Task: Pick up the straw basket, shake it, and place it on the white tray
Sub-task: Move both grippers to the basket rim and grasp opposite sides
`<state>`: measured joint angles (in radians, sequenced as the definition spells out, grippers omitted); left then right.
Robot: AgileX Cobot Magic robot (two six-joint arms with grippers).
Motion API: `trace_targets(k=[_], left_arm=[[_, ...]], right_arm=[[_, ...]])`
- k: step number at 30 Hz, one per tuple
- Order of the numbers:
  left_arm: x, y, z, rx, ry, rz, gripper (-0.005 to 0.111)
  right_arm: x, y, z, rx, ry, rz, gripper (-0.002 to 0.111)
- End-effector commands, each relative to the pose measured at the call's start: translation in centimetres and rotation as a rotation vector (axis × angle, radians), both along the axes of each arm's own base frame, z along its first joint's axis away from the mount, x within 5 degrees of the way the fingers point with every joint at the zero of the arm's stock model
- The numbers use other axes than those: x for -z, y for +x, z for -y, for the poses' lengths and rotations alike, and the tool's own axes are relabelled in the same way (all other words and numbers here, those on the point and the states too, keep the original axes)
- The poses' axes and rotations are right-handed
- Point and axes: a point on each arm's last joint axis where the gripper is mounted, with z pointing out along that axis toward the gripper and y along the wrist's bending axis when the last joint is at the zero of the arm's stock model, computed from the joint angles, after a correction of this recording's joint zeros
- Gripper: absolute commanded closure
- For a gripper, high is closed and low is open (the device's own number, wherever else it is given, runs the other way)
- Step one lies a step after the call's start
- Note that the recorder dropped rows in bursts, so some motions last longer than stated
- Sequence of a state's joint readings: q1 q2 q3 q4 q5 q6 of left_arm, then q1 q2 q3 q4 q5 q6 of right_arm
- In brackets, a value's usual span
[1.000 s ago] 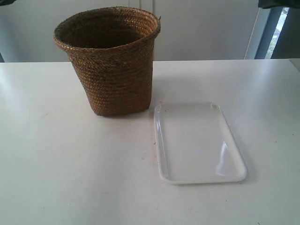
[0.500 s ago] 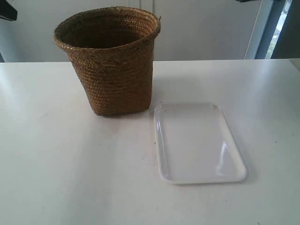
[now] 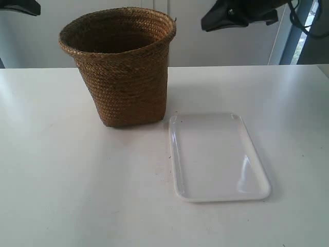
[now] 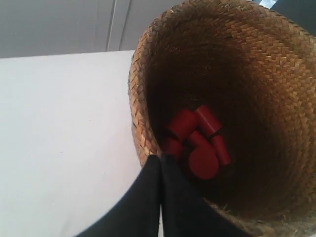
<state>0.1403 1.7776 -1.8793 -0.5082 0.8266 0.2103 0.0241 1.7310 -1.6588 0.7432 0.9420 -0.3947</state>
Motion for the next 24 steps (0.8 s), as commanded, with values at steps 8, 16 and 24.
trace_targets(k=[8, 16, 24], left_arm=[[3.5, 3.2, 0.6, 0.016, -0.156, -0.039, 0.036], [5.6, 4.8, 0.3, -0.02, -0.187, -0.055, 0.036], [7.0, 5.7, 0.1, -0.037, -0.189, -0.062, 0.036]], right_arm=[[0.1, 2.1, -0.7, 0.009, 0.094, 0.098, 0.046], [0.3, 2.6, -1.7, 0.0, 0.067, 0.152, 0.042], [2.7, 4.2, -5.0, 0.015, 0.067, 0.169, 0.042]])
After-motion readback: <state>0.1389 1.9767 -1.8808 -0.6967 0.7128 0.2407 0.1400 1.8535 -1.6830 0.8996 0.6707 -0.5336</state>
